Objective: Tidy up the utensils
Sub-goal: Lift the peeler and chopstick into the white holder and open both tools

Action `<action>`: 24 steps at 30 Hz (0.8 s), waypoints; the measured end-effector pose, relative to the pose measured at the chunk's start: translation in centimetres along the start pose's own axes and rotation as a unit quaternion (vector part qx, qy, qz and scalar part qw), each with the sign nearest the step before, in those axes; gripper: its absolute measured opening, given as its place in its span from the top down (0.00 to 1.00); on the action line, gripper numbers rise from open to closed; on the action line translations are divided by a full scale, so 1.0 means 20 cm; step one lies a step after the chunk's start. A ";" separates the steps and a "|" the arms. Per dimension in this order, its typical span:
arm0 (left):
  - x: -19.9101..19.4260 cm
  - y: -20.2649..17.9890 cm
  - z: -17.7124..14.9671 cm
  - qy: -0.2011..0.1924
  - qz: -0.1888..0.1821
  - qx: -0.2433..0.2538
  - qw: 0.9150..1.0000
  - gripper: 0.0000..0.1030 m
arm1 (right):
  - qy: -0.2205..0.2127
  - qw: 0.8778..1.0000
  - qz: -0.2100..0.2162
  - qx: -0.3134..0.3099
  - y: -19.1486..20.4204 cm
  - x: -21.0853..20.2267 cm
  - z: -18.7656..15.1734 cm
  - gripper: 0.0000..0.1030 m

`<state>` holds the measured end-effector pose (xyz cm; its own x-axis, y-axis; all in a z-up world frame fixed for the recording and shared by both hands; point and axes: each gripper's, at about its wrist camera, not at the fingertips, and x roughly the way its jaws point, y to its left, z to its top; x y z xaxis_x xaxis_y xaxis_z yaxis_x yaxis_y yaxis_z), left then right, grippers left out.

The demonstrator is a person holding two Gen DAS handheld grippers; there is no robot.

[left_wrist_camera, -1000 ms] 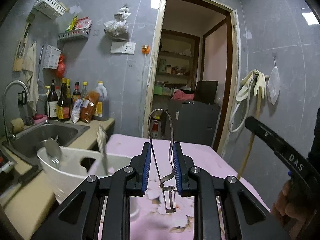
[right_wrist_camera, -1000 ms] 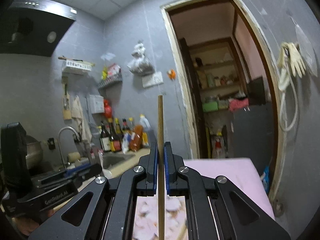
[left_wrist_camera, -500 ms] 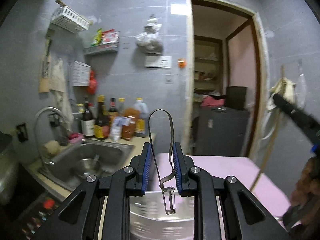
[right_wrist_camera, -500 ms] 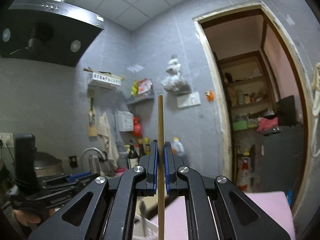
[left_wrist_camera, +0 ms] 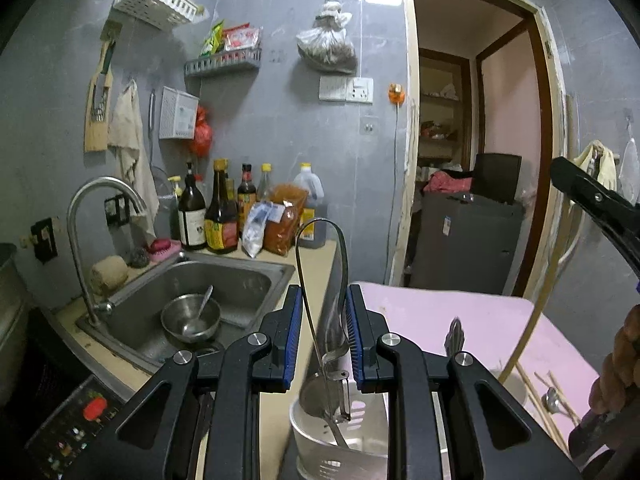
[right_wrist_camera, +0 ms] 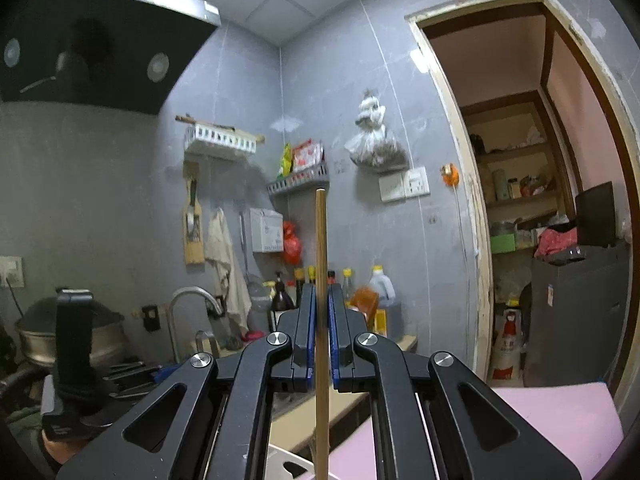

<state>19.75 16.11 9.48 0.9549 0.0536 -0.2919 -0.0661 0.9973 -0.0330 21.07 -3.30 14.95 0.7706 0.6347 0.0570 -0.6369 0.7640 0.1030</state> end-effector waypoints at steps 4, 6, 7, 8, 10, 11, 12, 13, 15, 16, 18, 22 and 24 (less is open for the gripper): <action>0.03 -0.03 -0.06 0.011 -0.004 0.004 1.000 0.82 | 0.021 1.000 -0.007 -0.005 -0.02 0.03 -0.08 0.96; 0.04 -0.05 -0.08 0.016 -0.005 0.010 1.000 0.82 | 0.029 1.000 -0.008 -0.008 -0.02 0.05 -0.12 0.96; 0.05 -0.05 -0.09 0.019 -0.006 0.012 1.000 0.82 | 0.034 0.999 -0.007 -0.009 -0.02 0.05 -0.14 0.96; 0.05 -0.05 -0.10 0.022 -0.008 0.012 1.000 0.82 | 0.041 0.999 -0.006 -0.010 -0.02 0.06 -0.15 0.96; 0.06 -0.05 -0.12 0.029 -0.012 0.009 0.999 0.82 | 0.050 0.999 -0.005 -0.014 -0.02 0.06 -0.18 0.96; 0.07 -0.05 -0.13 0.032 -0.014 0.009 0.999 0.82 | 0.056 0.998 -0.005 -0.016 -0.02 0.06 -0.19 0.96; 0.07 -0.06 -0.14 0.036 -0.016 0.009 0.999 0.82 | 0.060 0.998 -0.005 -0.018 -0.02 0.06 -0.20 0.96; 0.08 -0.06 -0.15 0.041 -0.019 0.008 0.999 0.82 | 0.065 0.998 -0.005 -0.017 -0.02 0.06 -0.22 0.96; 0.09 -0.05 -0.17 0.050 -0.027 0.003 0.998 0.82 | 0.077 0.997 -0.003 -0.016 -0.02 0.06 -0.24 0.96; 0.09 -0.05 -0.17 0.056 -0.035 -0.002 0.998 0.82 | 0.083 0.996 -0.002 -0.014 -0.02 0.06 -0.25 0.96; 0.09 -0.05 -0.19 0.061 -0.044 -0.009 0.997 0.82 | 0.092 0.996 -0.003 -0.008 -0.03 0.06 -0.27 0.96; 0.08 -0.04 -0.19 0.065 -0.057 -0.026 0.996 0.82 | 0.106 0.994 -0.004 -0.001 -0.05 0.04 -0.30 0.96; 0.07 -0.03 -0.19 0.066 -0.062 -0.036 0.995 0.81 | 0.112 0.994 -0.004 0.003 -0.05 0.04 -0.31 0.95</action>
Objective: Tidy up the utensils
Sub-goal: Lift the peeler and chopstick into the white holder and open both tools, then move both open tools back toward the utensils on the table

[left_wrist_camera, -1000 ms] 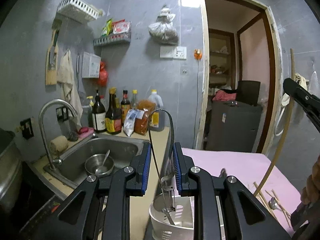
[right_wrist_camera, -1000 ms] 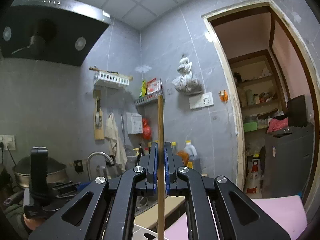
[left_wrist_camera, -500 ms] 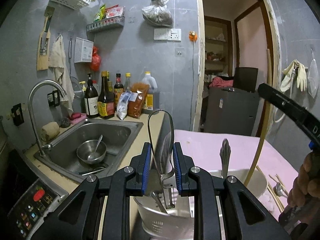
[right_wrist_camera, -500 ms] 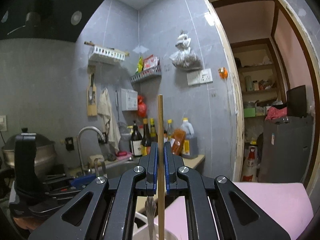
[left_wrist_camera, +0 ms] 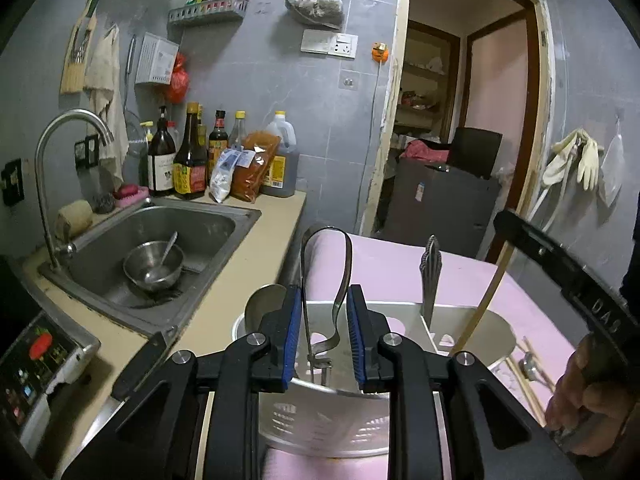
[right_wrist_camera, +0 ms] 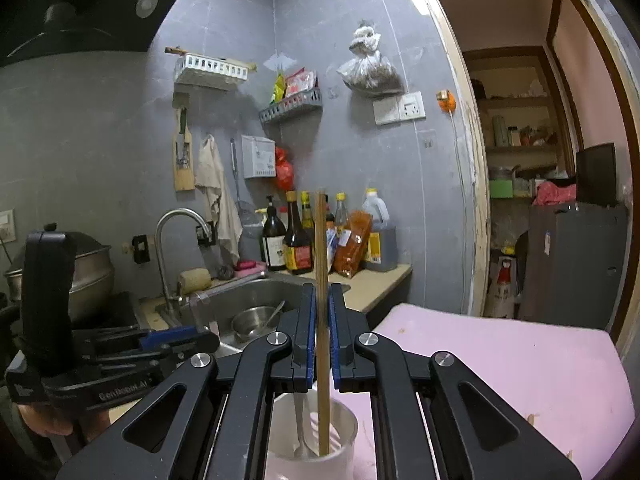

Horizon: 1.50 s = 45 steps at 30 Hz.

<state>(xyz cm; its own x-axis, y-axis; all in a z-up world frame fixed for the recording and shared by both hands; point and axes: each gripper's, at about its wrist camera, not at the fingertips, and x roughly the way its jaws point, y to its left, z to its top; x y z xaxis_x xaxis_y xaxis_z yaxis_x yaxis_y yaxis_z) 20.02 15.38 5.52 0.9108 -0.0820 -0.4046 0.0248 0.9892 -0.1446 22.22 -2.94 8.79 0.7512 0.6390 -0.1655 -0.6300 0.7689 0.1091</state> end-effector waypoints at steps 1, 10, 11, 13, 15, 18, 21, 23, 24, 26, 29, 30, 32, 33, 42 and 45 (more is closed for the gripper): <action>-0.01 0.00 0.01 -0.002 -0.001 -0.004 1.000 0.80 | 0.002 1.000 0.000 0.001 0.00 0.00 0.00 0.95; -0.15 -0.03 0.08 -0.062 -0.013 -0.036 0.997 0.58 | -0.011 1.000 0.002 0.009 -0.03 -0.06 0.04 0.77; -0.16 -0.03 0.09 -0.068 -0.015 -0.039 0.997 0.53 | -0.016 1.000 0.001 0.007 -0.04 -0.07 0.05 0.76; -0.19 -0.05 0.11 -0.081 -0.015 -0.044 0.996 0.47 | -0.031 1.000 -0.005 0.003 -0.05 -0.12 0.08 0.69; -0.21 -0.08 0.12 -0.090 -0.013 -0.043 0.995 0.44 | -0.048 0.999 -0.014 0.004 -0.06 -0.16 0.10 0.56; -0.23 -0.13 0.13 -0.102 -0.010 -0.036 0.994 0.33 | -0.065 0.998 -0.025 0.003 -0.10 -0.24 0.13 0.45; -0.24 -0.20 0.13 -0.112 -0.014 -0.033 0.993 0.19 | -0.081 0.996 -0.038 -0.001 -0.13 -0.33 0.15 0.29; -0.25 -0.24 0.12 -0.122 -0.018 -0.030 0.992 0.11 | -0.089 0.995 -0.049 -0.006 -0.15 -0.38 0.15 0.21; -0.26 -0.27 0.12 -0.126 -0.020 -0.028 0.991 0.09 | -0.092 0.994 -0.054 -0.008 -0.17 -0.42 0.15 0.19; -0.26 -0.32 0.11 -0.131 -0.026 -0.024 0.991 0.05 | -0.095 0.993 -0.063 -0.008 -0.20 -0.47 0.14 0.11; -0.26 -0.39 0.10 -0.133 -0.039 -0.019 0.990 0.04 | -0.097 0.992 -0.082 -0.009 -0.26 -0.56 0.10 0.00; -0.26 -0.41 0.09 -0.132 -0.044 -0.017 0.990 0.04 | -0.097 0.991 -0.090 -0.008 -0.28 -0.60 0.09 0.00; -0.25 -0.46 0.08 -0.130 -0.053 -0.016 0.990 0.04 | -0.092 0.990 -0.102 -0.008 -0.33 -0.65 0.07 0.00; -0.25 -0.48 0.07 -0.130 -0.058 -0.016 0.990 0.04 | -0.089 0.990 -0.111 -0.007 -0.35 -0.68 0.06 0.00; -0.20 -0.74 -0.02 -0.090 -0.083 0.027 0.992 0.04 | -0.034 0.985 -0.170 -0.016 -0.58 -0.83 -0.05 0.00; -0.17 -0.81 -0.07 -0.074 -0.086 0.043 0.993 0.04 | -0.005 0.983 -0.182 -0.012 -0.65 -0.85 -0.10 0.00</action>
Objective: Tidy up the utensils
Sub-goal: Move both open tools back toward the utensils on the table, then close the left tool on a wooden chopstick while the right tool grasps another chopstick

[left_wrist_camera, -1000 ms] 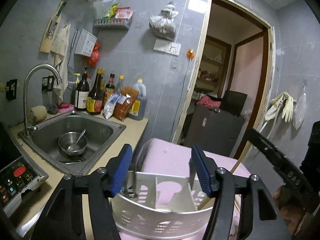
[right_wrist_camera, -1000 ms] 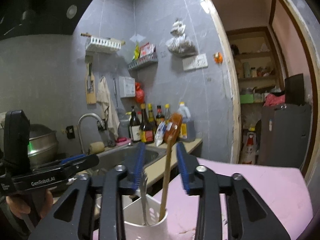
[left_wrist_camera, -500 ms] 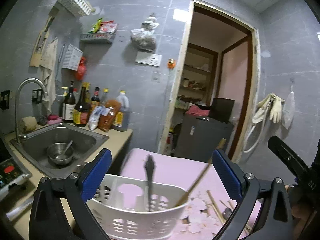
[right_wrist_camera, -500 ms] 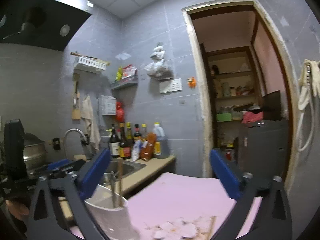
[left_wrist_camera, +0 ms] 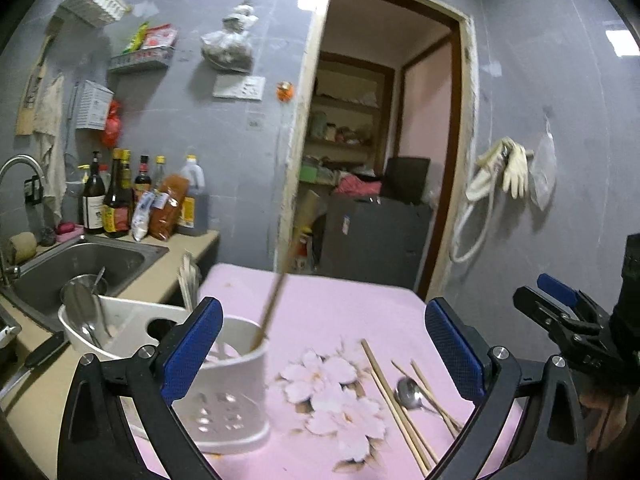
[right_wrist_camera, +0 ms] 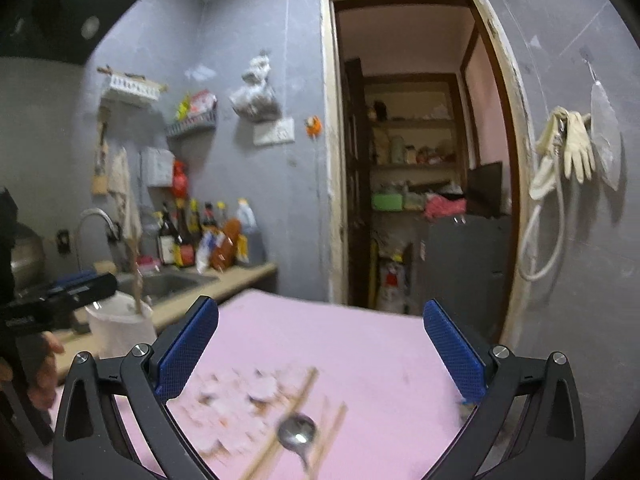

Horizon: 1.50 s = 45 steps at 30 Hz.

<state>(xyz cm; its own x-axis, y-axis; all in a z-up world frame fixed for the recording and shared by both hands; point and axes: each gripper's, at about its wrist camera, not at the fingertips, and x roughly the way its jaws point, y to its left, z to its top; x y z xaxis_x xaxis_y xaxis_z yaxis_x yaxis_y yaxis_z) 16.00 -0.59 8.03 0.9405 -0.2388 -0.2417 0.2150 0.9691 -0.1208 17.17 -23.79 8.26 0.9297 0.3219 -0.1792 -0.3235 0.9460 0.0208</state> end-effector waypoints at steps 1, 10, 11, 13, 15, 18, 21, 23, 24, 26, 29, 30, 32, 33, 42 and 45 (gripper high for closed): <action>0.01 -0.02 -0.01 0.007 -0.001 0.003 1.000 0.04 | 0.010 1.000 -0.002 0.001 -0.02 0.00 -0.02 0.00; 0.15 -0.16 -0.16 0.072 -0.014 0.028 0.997 0.04 | 0.106 0.994 -0.002 0.001 -0.15 0.10 -0.16 0.28; 0.16 -0.17 -0.17 0.081 -0.019 0.030 0.996 0.04 | 0.120 0.993 0.002 0.004 -0.16 0.12 -0.17 0.35; 0.20 -0.20 -0.21 0.104 -0.030 0.040 0.993 0.04 | 0.142 0.990 0.005 0.007 -0.18 0.15 -0.21 0.42; 0.25 -0.23 -0.24 0.126 -0.035 0.047 0.990 0.04 | 0.161 0.987 0.011 0.012 -0.20 0.17 -0.23 0.47; 0.32 -0.25 -0.29 0.159 -0.042 0.051 0.985 0.07 | 0.189 0.982 0.017 0.017 -0.23 0.22 -0.27 0.57; 0.38 -0.26 -0.32 0.191 -0.048 0.048 0.979 0.19 | 0.218 0.975 0.032 0.030 -0.25 0.27 -0.30 0.62; 0.45 -0.26 -0.35 0.218 -0.052 0.044 0.974 0.29 | 0.234 0.971 0.041 0.039 -0.26 0.30 -0.31 0.65; 0.47 -0.25 -0.35 0.231 -0.055 0.041 0.970 0.32 | 0.243 0.968 0.046 0.042 -0.27 0.32 -0.33 0.66; 0.53 -0.24 -0.38 0.261 -0.065 0.030 0.963 0.45 | 0.260 0.963 0.052 0.048 -0.27 0.35 -0.34 0.71; 0.60 -0.23 -0.42 0.297 -0.074 0.015 0.952 0.56 | 0.285 0.955 0.065 0.055 -0.27 0.40 -0.37 0.77; 0.62 -0.23 -0.43 0.307 -0.075 0.014 0.949 0.58 | 0.290 0.953 0.068 0.056 -0.27 0.42 -0.37 0.78; 0.66 -0.24 -0.45 0.324 -0.076 0.015 0.943 0.66 | 0.302 0.949 0.071 0.053 -0.25 0.45 -0.38 0.81; 0.68 -0.24 -0.47 0.332 -0.077 0.016 0.940 0.67 | 0.306 0.948 0.074 0.052 -0.25 0.46 -0.38 0.81; 0.77 -0.24 -0.49 0.355 -0.068 0.018 0.932 0.72 | 0.339 0.936 0.086 0.032 -0.19 0.54 -0.41 0.83; 0.80 -0.24 -0.48 0.358 -0.066 0.017 0.931 0.72 | 0.348 0.933 0.087 0.032 -0.19 0.57 -0.42 0.84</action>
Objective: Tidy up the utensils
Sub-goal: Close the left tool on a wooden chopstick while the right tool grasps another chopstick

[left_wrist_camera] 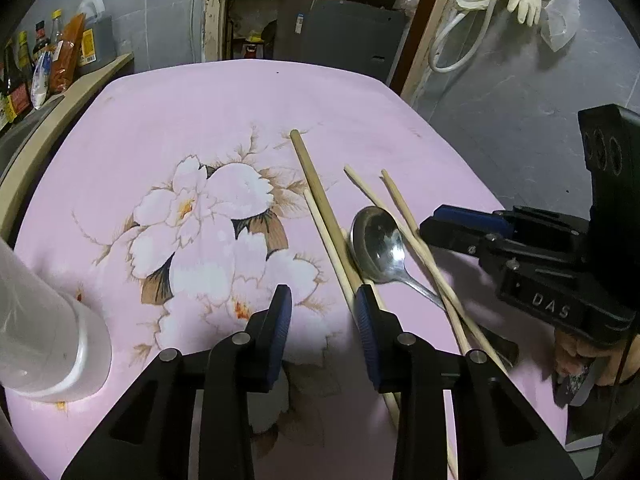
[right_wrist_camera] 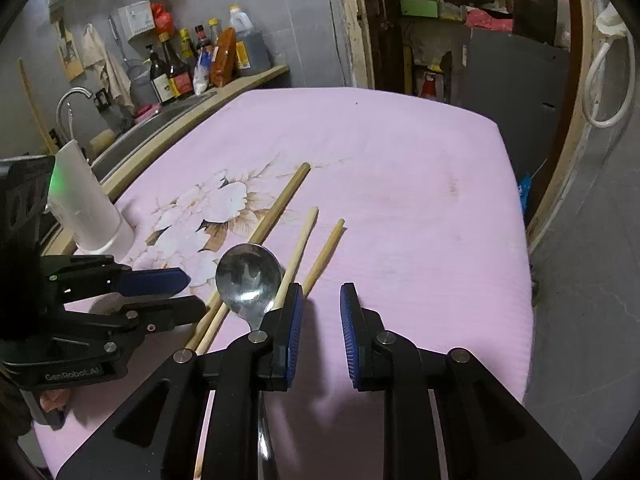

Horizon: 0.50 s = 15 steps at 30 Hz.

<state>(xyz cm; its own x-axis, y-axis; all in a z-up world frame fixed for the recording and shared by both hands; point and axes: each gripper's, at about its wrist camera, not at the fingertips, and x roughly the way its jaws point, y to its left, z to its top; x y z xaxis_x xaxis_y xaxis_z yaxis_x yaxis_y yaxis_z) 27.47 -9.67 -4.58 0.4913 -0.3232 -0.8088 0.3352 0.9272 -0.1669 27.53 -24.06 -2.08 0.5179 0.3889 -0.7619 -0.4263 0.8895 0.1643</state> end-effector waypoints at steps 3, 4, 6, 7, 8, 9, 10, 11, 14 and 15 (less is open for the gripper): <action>0.01 0.00 0.03 0.005 0.005 -0.001 1.000 0.73 | 0.003 1.000 -0.003 -0.001 0.00 0.01 0.02 0.84; 0.02 0.00 0.03 0.006 0.007 -0.002 1.000 0.73 | 0.005 1.000 -0.005 -0.003 0.00 0.02 0.02 0.84; 0.03 0.00 0.06 0.009 0.009 -0.006 1.000 0.75 | 0.009 1.000 -0.007 -0.002 -0.01 0.03 0.03 0.85; 0.04 0.00 0.07 0.010 0.009 -0.010 1.000 0.76 | 0.011 1.000 -0.008 -0.001 -0.01 0.04 0.04 0.85; 0.05 0.00 0.09 0.011 0.008 -0.013 1.000 0.76 | 0.012 1.000 -0.007 0.002 -0.02 0.04 0.04 0.86; 0.05 0.00 0.09 0.011 0.008 -0.014 1.000 0.76 | 0.013 1.000 -0.007 0.003 -0.01 0.05 0.05 0.86; 0.06 0.01 0.09 0.011 0.007 -0.015 1.000 0.77 | 0.013 1.000 -0.007 0.005 -0.02 0.05 0.05 0.86; 0.06 0.01 0.10 0.011 0.006 -0.016 1.000 0.77 | 0.013 1.000 -0.006 0.006 -0.02 0.05 0.06 0.86; 0.05 0.02 0.10 0.016 0.006 -0.012 1.000 0.79 | 0.013 1.000 -0.003 0.008 -0.02 0.06 0.06 0.86; 0.05 0.02 0.10 0.020 0.009 -0.009 1.000 0.81 | 0.012 1.000 -0.001 0.008 -0.02 0.06 0.06 0.86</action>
<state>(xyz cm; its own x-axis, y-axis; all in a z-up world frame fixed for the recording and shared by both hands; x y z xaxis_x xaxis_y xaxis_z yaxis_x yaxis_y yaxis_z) 29.67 -10.07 -4.44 0.4643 -0.2997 -0.8334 0.3116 0.9361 -0.1630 29.19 -23.61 -2.21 0.5004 0.3813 -0.7773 -0.4139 0.8939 0.1721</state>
